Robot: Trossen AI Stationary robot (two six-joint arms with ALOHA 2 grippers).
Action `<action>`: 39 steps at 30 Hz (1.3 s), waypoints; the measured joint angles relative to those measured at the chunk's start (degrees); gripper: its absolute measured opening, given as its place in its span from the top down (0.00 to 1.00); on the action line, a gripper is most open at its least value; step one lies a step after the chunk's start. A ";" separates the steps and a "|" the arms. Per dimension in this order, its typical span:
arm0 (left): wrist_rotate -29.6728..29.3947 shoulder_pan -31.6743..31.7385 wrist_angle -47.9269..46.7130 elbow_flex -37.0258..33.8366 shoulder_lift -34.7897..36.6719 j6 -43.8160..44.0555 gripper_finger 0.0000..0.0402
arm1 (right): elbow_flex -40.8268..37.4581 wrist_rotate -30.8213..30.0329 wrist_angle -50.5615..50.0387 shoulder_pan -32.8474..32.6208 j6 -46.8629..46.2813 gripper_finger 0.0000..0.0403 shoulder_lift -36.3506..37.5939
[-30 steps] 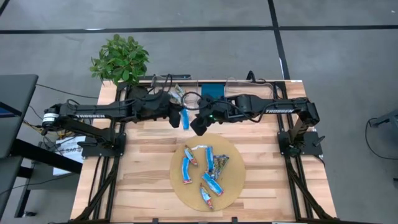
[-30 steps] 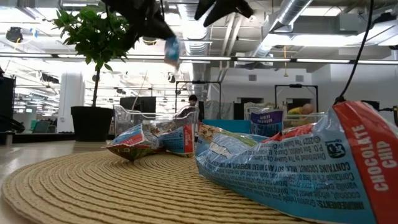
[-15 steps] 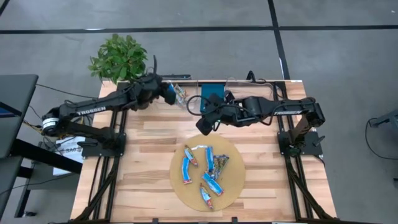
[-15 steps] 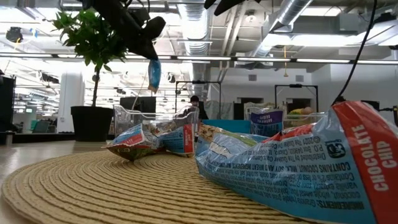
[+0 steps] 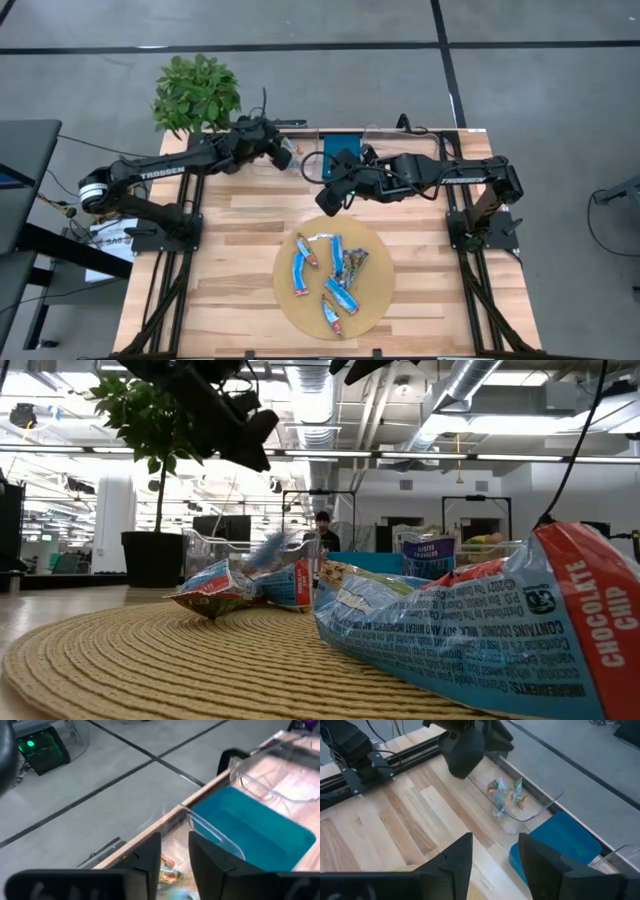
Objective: Pick and place Granola Bars by type
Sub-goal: Put the blue granola bar into the blue bin
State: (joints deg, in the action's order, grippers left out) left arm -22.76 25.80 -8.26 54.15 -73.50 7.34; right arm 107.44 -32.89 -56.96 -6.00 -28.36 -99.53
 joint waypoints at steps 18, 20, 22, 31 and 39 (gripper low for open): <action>21.69 -10.19 0.90 10.97 -0.23 1.75 0.71 | 0.07 10.81 -7.47 -3.68 -6.07 0.65 1.42; 25.22 -13.02 -0.62 13.32 -0.23 1.79 0.72 | -0.11 9.23 -12.96 -6.98 -9.30 0.65 1.76; 28.97 -15.71 -1.98 15.26 -0.21 1.96 0.73 | -0.09 6.94 -15.32 -10.67 -13.58 0.65 1.94; 38.33 -26.14 -8.93 15.91 -0.20 9.92 0.73 | -9.13 6.50 -9.96 -18.14 -28.50 0.67 2.99; 31.46 -34.91 -11.94 15.87 -0.22 12.44 0.73 | -21.15 7.84 -3.29 -22.67 -39.67 0.69 3.42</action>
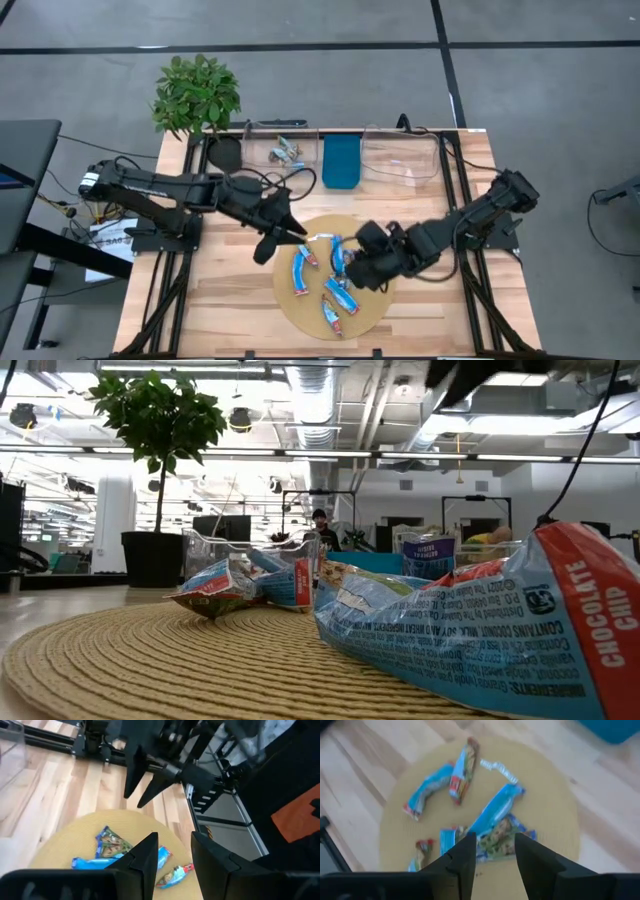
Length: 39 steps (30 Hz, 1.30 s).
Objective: Pick and place Granola Bars by type
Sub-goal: Put the blue granola bar into the blue bin
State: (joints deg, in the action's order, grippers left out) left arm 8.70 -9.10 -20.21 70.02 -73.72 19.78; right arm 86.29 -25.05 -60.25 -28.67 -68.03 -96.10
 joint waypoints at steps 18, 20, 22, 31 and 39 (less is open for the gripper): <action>-13.58 -6.27 -0.82 -2.86 -0.45 11.00 0.73 | -43.69 16.55 50.33 0.31 -10.94 0.75 20.87; -15.17 -6.27 -0.96 -2.86 -0.45 11.47 0.73 | -43.18 14.83 50.71 0.58 -14.12 0.75 19.85; -15.64 -6.25 -1.63 -2.86 -0.45 11.90 0.73 | -42.78 13.68 49.86 1.31 -16.92 0.75 18.24; -15.94 -6.27 -6.01 -2.86 -0.45 13.84 0.73 | -39.06 16.87 48.74 4.84 -22.00 0.75 6.86; -15.82 -6.27 -6.47 -2.85 -0.45 13.82 0.73 | -34.14 17.67 48.32 5.95 -21.57 0.74 1.08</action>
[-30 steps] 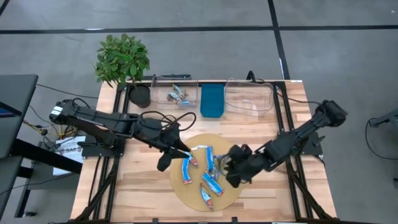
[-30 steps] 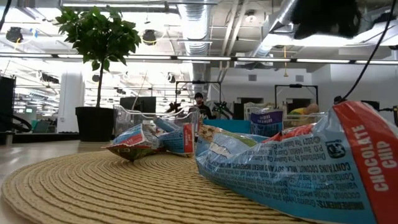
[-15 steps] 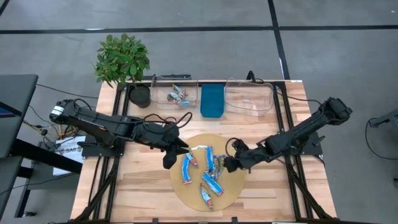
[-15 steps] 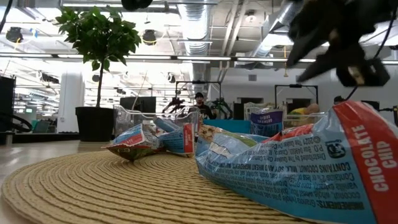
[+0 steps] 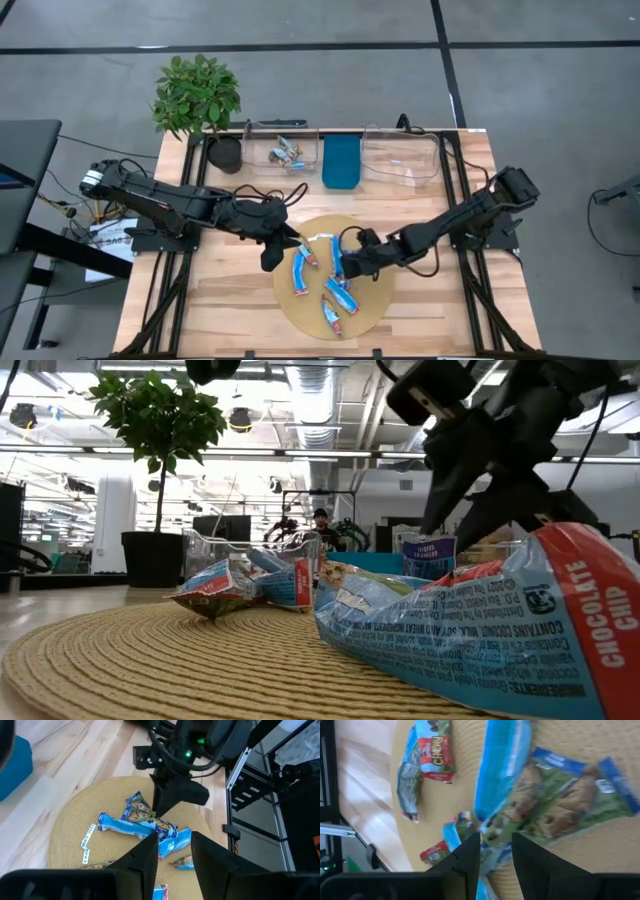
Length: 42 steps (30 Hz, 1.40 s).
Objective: Pick and place Granola Bars by type
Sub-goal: Put the blue granola bar into the blue bin
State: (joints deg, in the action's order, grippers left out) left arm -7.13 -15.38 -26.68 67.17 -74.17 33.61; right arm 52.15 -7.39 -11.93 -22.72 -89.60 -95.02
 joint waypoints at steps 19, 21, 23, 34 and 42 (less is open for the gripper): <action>0.82 0.00 0.18 0.01 0.00 -2.51 0.73 | 3.44 4.12 -2.22 2.73 -4.46 0.74 -6.19; 0.82 0.00 0.20 0.01 0.00 -2.57 0.73 | 3.44 4.01 -1.42 3.42 -4.46 0.74 -5.90; 0.82 0.00 0.23 0.01 0.00 -2.96 0.73 | 3.42 4.14 -0.98 3.93 -4.44 0.74 -5.94; 0.78 0.00 0.42 0.01 0.00 -3.19 0.73 | 3.40 4.27 0.96 5.24 -0.10 0.71 -5.94; 0.74 0.00 0.44 0.01 0.00 -3.17 0.73 | 3.40 4.47 0.01 5.98 -0.29 0.50 -5.94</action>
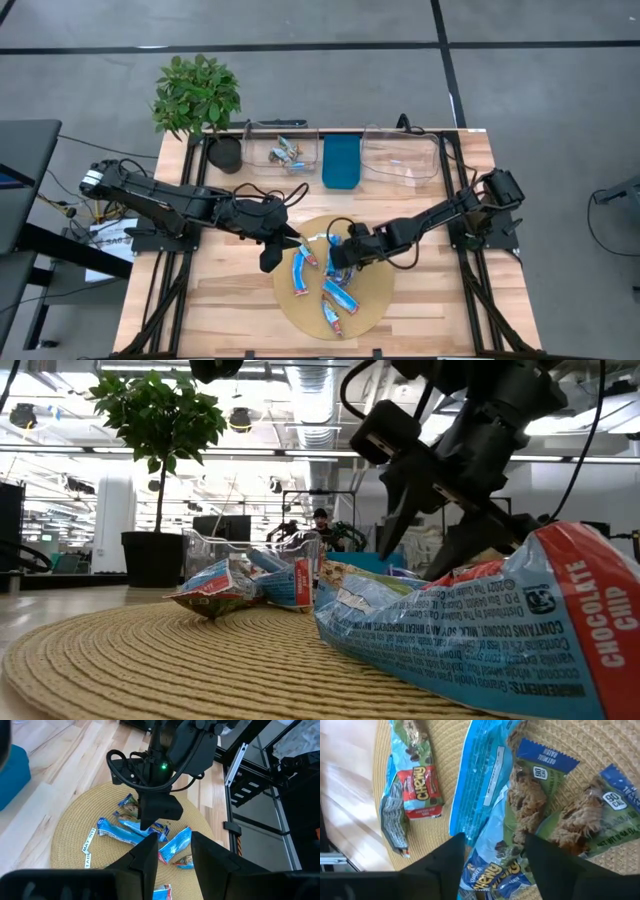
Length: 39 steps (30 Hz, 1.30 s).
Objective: Pick and place Granola Bars by type
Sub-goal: Put the blue granola bar into the blue bin
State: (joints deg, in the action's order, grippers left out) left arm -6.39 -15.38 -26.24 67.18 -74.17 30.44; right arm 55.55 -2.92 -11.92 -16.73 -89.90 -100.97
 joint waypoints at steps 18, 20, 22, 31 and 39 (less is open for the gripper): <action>-0.04 0.02 0.00 0.00 0.00 -0.92 0.73 | 0.00 1.46 -1.20 1.70 -2.44 0.52 -0.61; -0.04 0.02 0.00 0.00 0.00 -1.30 0.73 | 0.00 2.26 0.27 2.36 -1.21 0.54 -0.61; -0.04 0.02 0.00 0.00 0.00 -1.42 0.73 | 0.00 2.42 0.98 3.16 -1.13 0.56 -1.20; -0.04 0.02 0.00 0.00 0.00 -1.49 0.73 | -0.02 3.80 0.03 4.43 0.38 0.60 -1.55; -0.02 0.02 0.00 0.00 0.02 -1.49 0.73 | -0.11 5.67 1.66 4.46 0.38 0.63 -3.57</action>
State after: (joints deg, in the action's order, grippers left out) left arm -6.42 -15.35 -26.24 67.18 -74.15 28.95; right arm 55.44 2.75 -10.27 -12.27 -89.52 -104.54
